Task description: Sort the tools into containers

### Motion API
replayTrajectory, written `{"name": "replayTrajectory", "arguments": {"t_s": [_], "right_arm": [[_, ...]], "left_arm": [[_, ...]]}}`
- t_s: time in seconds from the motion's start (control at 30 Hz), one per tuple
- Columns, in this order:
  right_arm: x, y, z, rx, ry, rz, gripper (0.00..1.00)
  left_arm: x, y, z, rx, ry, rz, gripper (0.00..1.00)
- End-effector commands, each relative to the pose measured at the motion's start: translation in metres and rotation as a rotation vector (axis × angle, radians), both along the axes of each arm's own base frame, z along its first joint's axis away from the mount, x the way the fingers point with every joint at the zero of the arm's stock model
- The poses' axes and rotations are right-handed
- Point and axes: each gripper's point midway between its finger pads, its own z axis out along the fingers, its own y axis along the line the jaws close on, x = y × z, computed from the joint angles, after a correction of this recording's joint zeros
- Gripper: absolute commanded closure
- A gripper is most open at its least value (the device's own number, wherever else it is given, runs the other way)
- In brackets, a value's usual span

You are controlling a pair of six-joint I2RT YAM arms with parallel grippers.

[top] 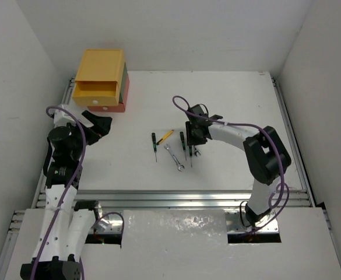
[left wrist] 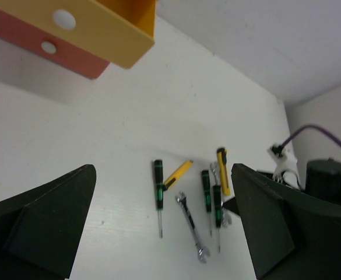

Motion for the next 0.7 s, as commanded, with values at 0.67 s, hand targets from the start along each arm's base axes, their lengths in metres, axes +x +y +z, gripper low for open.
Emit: {"name": "replayTrajectory", "arguments": {"t_s": [0.67], "right_arm": [[0.01,0.005,-0.019,-0.025,0.001,-0.017,1.0]], "left_arm": [[-0.018,-0.046,-0.018,0.009,0.019,-0.294,0.0]]}}
